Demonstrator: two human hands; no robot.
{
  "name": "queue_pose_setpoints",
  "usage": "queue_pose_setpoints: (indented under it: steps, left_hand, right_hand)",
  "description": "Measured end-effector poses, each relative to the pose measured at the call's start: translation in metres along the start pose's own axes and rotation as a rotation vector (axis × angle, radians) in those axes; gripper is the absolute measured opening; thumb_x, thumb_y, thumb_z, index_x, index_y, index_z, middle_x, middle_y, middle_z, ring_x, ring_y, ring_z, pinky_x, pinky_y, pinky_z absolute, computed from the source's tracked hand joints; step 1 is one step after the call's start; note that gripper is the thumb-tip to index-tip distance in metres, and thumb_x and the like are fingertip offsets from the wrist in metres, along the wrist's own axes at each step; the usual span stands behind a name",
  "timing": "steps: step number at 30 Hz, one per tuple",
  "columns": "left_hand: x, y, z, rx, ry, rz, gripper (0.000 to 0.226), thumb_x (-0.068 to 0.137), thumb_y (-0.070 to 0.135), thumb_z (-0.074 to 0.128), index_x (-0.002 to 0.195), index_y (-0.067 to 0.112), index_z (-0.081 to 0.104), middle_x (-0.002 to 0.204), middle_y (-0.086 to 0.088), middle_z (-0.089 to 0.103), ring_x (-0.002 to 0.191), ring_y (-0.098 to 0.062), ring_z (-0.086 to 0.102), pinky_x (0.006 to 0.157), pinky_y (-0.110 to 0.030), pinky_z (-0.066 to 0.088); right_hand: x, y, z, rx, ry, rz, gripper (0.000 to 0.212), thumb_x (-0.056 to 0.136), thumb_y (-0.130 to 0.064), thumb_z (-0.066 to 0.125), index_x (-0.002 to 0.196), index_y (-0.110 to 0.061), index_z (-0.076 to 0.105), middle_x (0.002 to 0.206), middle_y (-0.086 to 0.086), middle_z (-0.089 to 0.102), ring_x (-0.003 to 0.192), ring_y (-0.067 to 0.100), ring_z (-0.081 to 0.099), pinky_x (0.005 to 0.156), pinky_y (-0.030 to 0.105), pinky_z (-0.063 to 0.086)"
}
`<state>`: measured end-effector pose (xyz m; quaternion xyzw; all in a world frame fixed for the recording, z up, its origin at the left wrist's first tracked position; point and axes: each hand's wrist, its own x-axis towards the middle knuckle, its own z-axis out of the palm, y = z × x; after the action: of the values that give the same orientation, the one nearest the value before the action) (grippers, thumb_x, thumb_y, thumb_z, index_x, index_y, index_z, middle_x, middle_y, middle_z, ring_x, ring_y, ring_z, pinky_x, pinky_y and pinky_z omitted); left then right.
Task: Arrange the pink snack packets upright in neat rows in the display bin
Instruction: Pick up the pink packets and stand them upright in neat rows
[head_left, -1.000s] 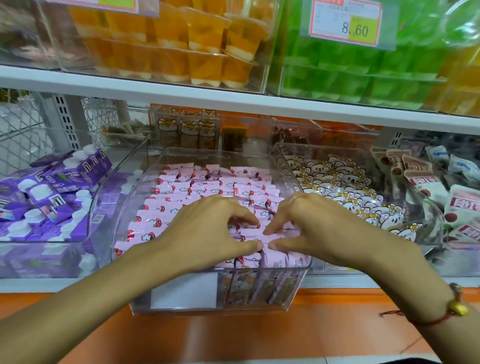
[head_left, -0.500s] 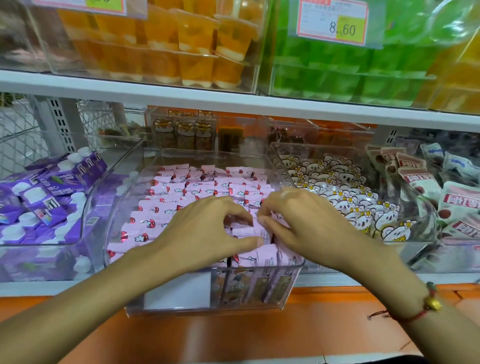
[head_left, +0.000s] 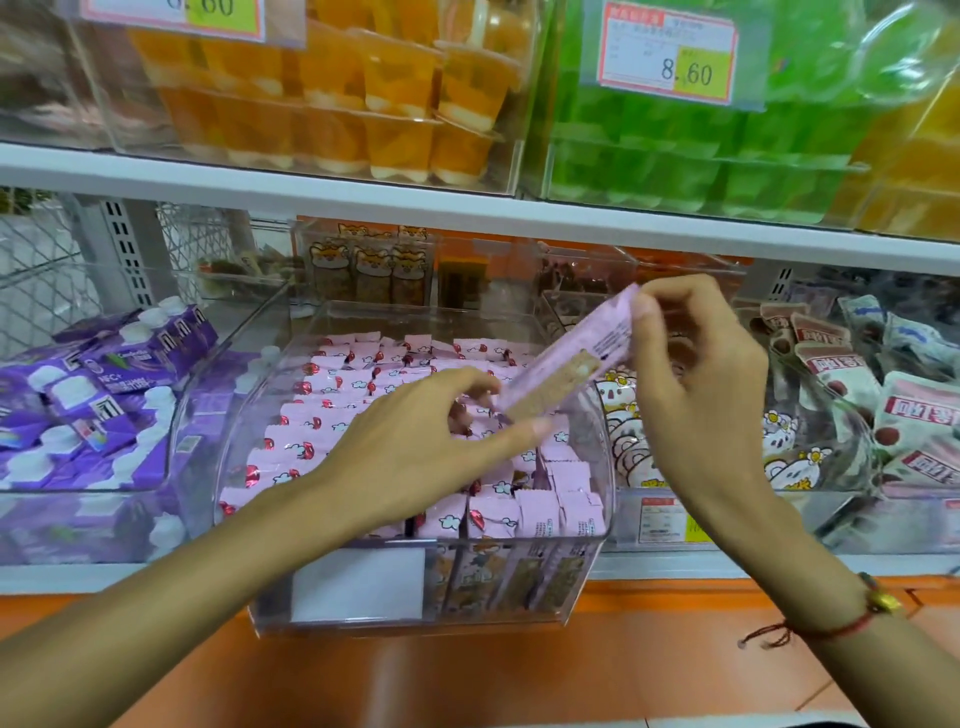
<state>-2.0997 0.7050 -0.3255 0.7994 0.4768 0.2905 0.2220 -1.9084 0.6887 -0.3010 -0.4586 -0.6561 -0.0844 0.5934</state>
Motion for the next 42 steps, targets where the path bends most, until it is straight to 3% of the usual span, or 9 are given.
queue_pose_setpoints:
  steps: [5, 8, 11, 15, 18, 21, 27, 37, 42]
  left_hand:
    - [0.002, 0.009, -0.004, -0.33, 0.029, 0.084, 0.038, 0.076, 0.056, 0.061, 0.111, 0.044, 0.061, 0.104, 0.026, 0.065, 0.092, 0.008, 0.06, 0.07, -0.014, 0.052]
    - [0.006, 0.008, -0.007, -0.503, 0.018, -0.062, 0.014, 0.083, 0.039, 0.064, 0.097, 0.039, 0.066, 0.076, 0.021, 0.071, 0.061, 0.007, 0.062, 0.05, -0.008, 0.045]
    - [0.009, 0.008, -0.014, -0.725, 0.004, -0.335, 0.025, 0.08, 0.048, 0.062, 0.084, 0.026, 0.073, 0.063, 0.011, 0.07, 0.043, 0.004, 0.055, 0.037, -0.009, 0.036]
    - [0.011, 0.005, -0.017, -0.789, -0.071, -0.356, 0.044, 0.072, 0.062, 0.062, 0.097, 0.027, 0.071, 0.087, 0.005, 0.075, 0.055, 0.002, 0.061, 0.035, -0.012, 0.031]
    - [0.011, 0.006, -0.017, -0.754, -0.064, -0.344, 0.053, 0.075, 0.072, 0.052, 0.096, 0.028, 0.072, 0.085, 0.0, 0.075, 0.055, -0.002, 0.061, 0.035, -0.012, 0.031]
    - [0.014, 0.007, -0.021, -0.789, -0.053, -0.326, 0.068, 0.07, 0.082, 0.034, 0.084, 0.03, 0.076, 0.079, -0.005, 0.075, 0.048, -0.006, 0.059, 0.034, -0.012, 0.029]
    - [0.013, 0.007, -0.014, -0.67, -0.066, -0.066, 0.046, 0.071, 0.067, 0.056, 0.104, 0.037, 0.068, 0.1, 0.019, 0.071, 0.088, 0.003, 0.067, 0.06, -0.014, 0.05]
    - [0.013, -0.005, 0.001, -0.433, -0.031, 0.146, 0.036, 0.074, 0.044, 0.068, 0.108, 0.035, 0.062, 0.094, 0.021, 0.068, 0.086, 0.005, 0.063, 0.073, -0.011, 0.048]
    - [0.007, -0.023, -0.002, 0.336, -0.17, 0.203, 0.059, 0.077, 0.073, 0.046, 0.125, 0.041, 0.05, 0.12, 0.024, 0.054, 0.106, 0.001, 0.048, 0.087, -0.026, 0.045]
  right_hand:
    - [0.001, -0.004, 0.008, 0.361, -0.099, 0.426, 0.017, 0.097, -0.012, 0.048, 0.087, -0.012, 0.061, 0.069, -0.006, 0.065, 0.065, 0.008, 0.063, 0.061, 0.024, 0.055]
    - [0.003, 0.001, 0.01, 0.353, -0.211, 0.524, 0.019, 0.099, -0.016, 0.043, 0.094, -0.015, 0.062, 0.077, -0.007, 0.065, 0.071, 0.007, 0.062, 0.066, 0.025, 0.054]
    - [0.002, 0.006, 0.008, 0.133, -0.271, 0.314, 0.021, 0.1, -0.025, 0.039, 0.114, -0.024, 0.055, 0.103, -0.011, 0.061, 0.095, 0.002, 0.056, 0.086, 0.019, 0.043]
    - [-0.008, -0.002, 0.01, -0.08, -0.516, -0.088, 0.048, 0.087, -0.022, 0.052, 0.135, -0.023, 0.044, 0.131, -0.007, 0.048, 0.123, 0.008, 0.039, 0.102, 0.018, 0.029]
    - [-0.01, -0.004, 0.012, -0.323, -0.516, -0.248, 0.045, 0.085, -0.026, 0.065, 0.128, -0.024, 0.054, 0.123, -0.005, 0.054, 0.117, 0.016, 0.04, 0.094, 0.027, 0.028]
    - [-0.004, -0.008, 0.008, -0.179, -0.439, -0.048, 0.027, 0.083, -0.031, 0.069, 0.109, -0.023, 0.065, 0.101, -0.008, 0.066, 0.097, 0.013, 0.057, 0.083, 0.027, 0.041]
    - [0.003, -0.009, 0.005, 0.482, -0.514, 0.516, 0.026, 0.078, -0.033, 0.066, 0.097, -0.017, 0.072, 0.083, -0.006, 0.075, 0.071, 0.0, 0.065, 0.058, 0.013, 0.049]
    - [0.005, -0.001, 0.003, 0.364, -0.427, 0.394, 0.047, 0.082, -0.023, 0.068, 0.125, -0.028, 0.05, 0.105, -0.006, 0.061, 0.074, 0.004, 0.062, 0.07, 0.019, 0.053]
    - [0.002, 0.006, 0.002, 0.143, -0.391, 0.285, 0.031, 0.081, -0.022, 0.071, 0.108, -0.024, 0.057, 0.089, -0.016, 0.063, 0.069, 0.001, 0.06, 0.07, 0.02, 0.051]
